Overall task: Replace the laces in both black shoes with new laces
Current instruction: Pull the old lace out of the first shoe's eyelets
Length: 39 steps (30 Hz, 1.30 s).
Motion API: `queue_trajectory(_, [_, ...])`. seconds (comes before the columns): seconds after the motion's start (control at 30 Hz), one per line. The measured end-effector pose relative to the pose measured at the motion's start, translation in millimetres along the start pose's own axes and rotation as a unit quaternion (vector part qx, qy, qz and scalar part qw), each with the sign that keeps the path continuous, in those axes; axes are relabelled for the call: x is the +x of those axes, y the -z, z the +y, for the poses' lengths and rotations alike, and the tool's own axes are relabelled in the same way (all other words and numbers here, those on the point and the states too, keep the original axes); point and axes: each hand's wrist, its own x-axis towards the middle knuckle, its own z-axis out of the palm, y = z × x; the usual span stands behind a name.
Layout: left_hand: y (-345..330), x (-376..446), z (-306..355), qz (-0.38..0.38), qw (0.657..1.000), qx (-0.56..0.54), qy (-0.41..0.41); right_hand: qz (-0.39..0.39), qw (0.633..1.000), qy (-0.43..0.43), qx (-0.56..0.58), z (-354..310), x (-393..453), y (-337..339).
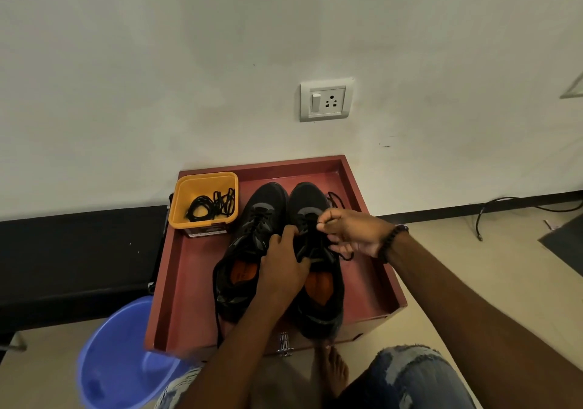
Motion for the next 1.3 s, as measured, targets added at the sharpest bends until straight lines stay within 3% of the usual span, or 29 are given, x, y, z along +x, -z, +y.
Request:
queue_trajectory(0.07, [-1,2,3,0.005,1.0,0.016,-0.013,0.021,1.0,0.012,-0.005,6,1,-2])
queue_trajectory(0.13, [-3,3,4,0.011,1.0,0.022,-0.012,0.036,0.976,0.045,-0.211,7,5,-4])
queue_trajectory(0.23, [-6,2,2,0.023,1.0,0.017,-0.002,0.068,0.874,0.098,-0.47,-5,11,-9])
queue_trajectory(0.37, [-8,-4,0,0.035,0.999,0.0,0.018,0.086,0.783,0.142,-0.599,-11,19,-15])
queue_trajectory(0.4, [-8,-5,0,0.036,0.999,0.001,0.017,0.089,0.786,0.159,-0.591,-11,20,-13])
queue_trajectory(0.43, [-8,-6,0,0.039,0.999,0.004,0.017,0.096,0.815,0.178,-0.543,-10,22,-10])
queue_trajectory(0.47, [-7,-5,-1,0.043,0.999,0.006,0.018,0.112,0.867,0.196,-0.444,-8,22,-6])
queue_trajectory(0.53, [-6,-4,-2,0.051,0.998,-0.007,0.027,0.146,0.967,0.175,-0.118,2,19,-1])
queue_trajectory(0.57, [-6,-4,-2,0.05,0.998,-0.014,0.029,0.16,0.976,0.149,0.014,11,19,1])
queue_trajectory(0.6, [-6,-3,0,0.045,0.999,-0.014,0.025,0.176,0.973,0.131,0.073,20,19,2])
queue_trajectory(0.63, [-7,-3,2,0.042,0.999,-0.007,0.02,0.186,0.973,0.122,0.066,27,19,3])
queue_trajectory(0.7, [-9,-2,3,0.046,0.999,0.0,0.02,0.19,0.969,0.139,-0.07,32,21,6])
queue_trajectory(0.8, [-11,-3,3,0.054,0.998,0.006,0.023,0.165,0.907,0.202,-0.33,16,19,6])
queue_trajectory(0.9, [-11,-6,4,0.059,0.998,0.005,0.025,0.122,0.784,0.247,-0.556,-4,18,-7])
queue_trajectory(1.0, [-9,-7,4,0.06,0.998,0.008,0.028,0.084,0.684,0.228,-0.688,-17,17,-14])
queue_trajectory(1.07, [-9,-6,2,0.061,0.998,0.003,0.028,0.088,0.642,0.23,-0.726,-24,17,-16])
queue_trajectory(1.1, [-9,-6,2,0.062,0.998,0.003,0.029,0.106,0.649,0.235,-0.715,-26,18,-15])
queue_trajectory(1.13, [-9,-6,2,0.062,0.998,0.006,0.029,0.142,0.692,0.252,-0.662,-26,20,-13])
queue_trajectory(1.2, [-9,-6,2,0.062,0.998,0.012,0.029,0.259,0.827,0.272,-0.418,-29,22,-4])
queue_trajectory(1.23, [-9,-6,2,0.061,0.998,0.011,0.029,0.31,0.863,0.264,-0.298,-28,23,3])
queue_trajectory(1.3, [-8,-6,2,0.059,0.998,0.01,0.03,0.336,0.894,0.196,-0.223,-20,26,14])
